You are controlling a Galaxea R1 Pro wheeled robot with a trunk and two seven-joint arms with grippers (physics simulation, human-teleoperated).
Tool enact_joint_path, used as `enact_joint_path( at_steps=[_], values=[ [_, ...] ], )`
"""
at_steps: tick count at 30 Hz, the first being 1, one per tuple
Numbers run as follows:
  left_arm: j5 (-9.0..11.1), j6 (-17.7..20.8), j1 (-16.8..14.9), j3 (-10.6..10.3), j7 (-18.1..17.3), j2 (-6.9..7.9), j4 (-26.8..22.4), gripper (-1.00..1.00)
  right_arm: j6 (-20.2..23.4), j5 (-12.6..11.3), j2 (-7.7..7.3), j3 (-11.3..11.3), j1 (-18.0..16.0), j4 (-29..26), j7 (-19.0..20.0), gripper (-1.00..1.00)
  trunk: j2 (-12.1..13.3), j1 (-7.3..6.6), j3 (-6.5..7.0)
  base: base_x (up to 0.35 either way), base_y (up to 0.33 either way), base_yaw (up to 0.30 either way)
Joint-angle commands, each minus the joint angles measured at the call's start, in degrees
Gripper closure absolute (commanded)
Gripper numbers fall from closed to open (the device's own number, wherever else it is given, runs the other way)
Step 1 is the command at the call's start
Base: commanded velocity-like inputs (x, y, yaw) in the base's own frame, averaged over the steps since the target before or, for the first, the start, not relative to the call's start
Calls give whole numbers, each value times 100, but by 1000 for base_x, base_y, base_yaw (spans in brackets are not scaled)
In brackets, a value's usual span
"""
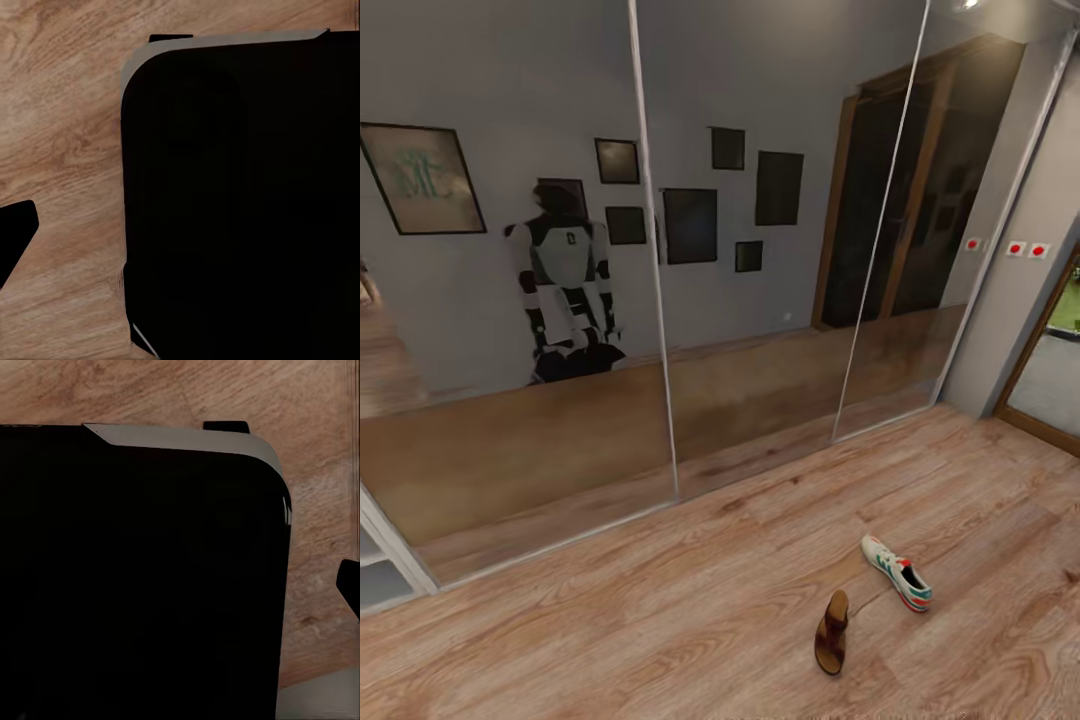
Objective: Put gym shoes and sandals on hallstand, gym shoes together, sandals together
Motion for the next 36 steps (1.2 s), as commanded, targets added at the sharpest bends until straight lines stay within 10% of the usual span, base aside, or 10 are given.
enact_joint_path(
  at_steps=[1, 36],
  values=[
    [1, -20, -2, -2, -1, 1, 3, -100, -16, 1, 1, -1, -2, 2, -2, -100, -2, 0, -11, 42, -216, -226],
    [-5, -11, -41, -7, -12, -1, -340, -100, -13, 0, -34, -1, -2, -145, -4, -100, -2, 0, -210, 7, -29, -240]
  ],
)
